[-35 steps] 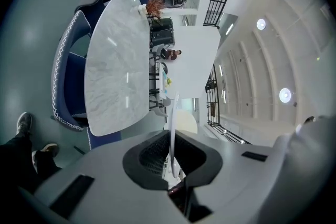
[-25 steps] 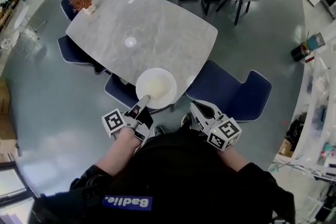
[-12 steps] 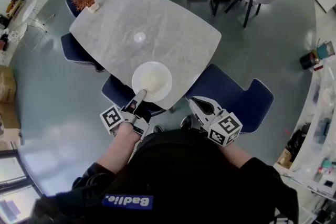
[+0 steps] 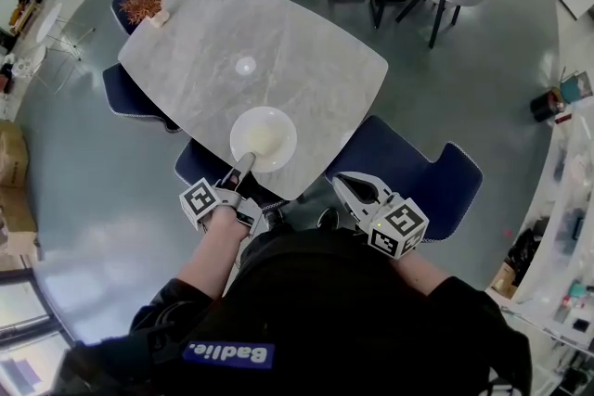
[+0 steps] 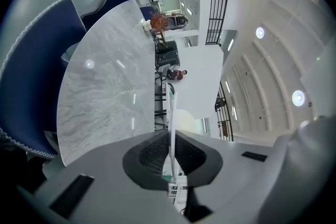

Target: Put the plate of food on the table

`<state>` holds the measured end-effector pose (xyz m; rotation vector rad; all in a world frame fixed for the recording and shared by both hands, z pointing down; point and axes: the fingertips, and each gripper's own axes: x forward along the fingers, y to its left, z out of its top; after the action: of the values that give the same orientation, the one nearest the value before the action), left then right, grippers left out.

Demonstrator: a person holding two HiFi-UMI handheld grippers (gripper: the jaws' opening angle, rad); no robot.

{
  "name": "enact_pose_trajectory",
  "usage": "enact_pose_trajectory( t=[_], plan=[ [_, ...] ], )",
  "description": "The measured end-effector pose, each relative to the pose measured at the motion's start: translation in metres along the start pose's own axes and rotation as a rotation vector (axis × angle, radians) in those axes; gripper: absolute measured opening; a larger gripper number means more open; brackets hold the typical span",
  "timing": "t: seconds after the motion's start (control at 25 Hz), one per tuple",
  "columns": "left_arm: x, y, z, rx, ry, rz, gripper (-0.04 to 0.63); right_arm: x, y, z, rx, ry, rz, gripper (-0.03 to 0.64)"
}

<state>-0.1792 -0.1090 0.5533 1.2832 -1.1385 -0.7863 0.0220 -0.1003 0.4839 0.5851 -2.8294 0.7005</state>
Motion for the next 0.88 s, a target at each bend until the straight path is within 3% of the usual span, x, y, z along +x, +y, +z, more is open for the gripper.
enact_pose_trajectory(
  t=[0.28,0.88],
  plan=[
    [0.026,0.044,0.034,0.052,0.022,0.033,0.023,0.005,-0.003,0.007,-0.002,0.007,-0.074,0.011],
    [0.118,0.123,0.071,0.078,0.081,0.113,0.023,-0.006,-0.015,-0.019,0.055,0.054,-0.249,0.011]
  ],
)
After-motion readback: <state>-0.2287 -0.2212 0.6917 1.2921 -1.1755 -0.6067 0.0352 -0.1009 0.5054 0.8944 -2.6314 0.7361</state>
